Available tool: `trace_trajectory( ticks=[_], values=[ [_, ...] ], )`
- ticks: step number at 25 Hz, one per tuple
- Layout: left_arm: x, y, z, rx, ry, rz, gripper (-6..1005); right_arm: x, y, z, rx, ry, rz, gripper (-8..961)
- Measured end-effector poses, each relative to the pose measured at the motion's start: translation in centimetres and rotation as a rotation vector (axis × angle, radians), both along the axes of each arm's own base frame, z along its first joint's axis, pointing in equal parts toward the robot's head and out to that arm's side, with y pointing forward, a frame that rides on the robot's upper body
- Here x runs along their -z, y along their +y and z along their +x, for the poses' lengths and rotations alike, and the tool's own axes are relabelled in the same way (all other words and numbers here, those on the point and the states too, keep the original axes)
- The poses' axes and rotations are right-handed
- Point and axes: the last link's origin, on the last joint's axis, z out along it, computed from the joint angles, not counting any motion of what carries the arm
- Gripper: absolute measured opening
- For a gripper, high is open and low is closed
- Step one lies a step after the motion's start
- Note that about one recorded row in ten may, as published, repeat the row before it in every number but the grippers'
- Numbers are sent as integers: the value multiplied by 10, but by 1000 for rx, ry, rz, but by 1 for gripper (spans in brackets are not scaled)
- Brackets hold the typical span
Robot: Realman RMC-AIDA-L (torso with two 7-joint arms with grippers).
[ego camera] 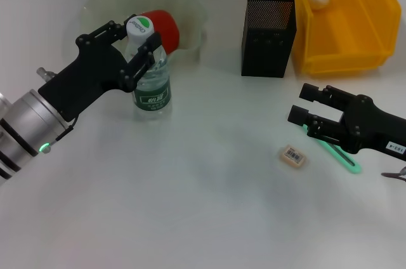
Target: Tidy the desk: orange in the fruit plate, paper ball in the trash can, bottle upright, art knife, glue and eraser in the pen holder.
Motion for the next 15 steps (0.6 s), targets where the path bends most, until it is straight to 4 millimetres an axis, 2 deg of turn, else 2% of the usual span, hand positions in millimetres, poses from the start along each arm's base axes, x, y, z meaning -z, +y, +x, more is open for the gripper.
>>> trace_trajectory(
  ticks=[6,12,15],
  values=[
    [0,-1,0,1,0,3,439,0,0,0,0,1,-1,636],
    [-2,-1,-1,1,-4,14,577,0,0,0,0,1,-1,634],
    [-6,-3,-1,7,-27,27,588,0,0,0,-1,2,-2,632]
  ],
)
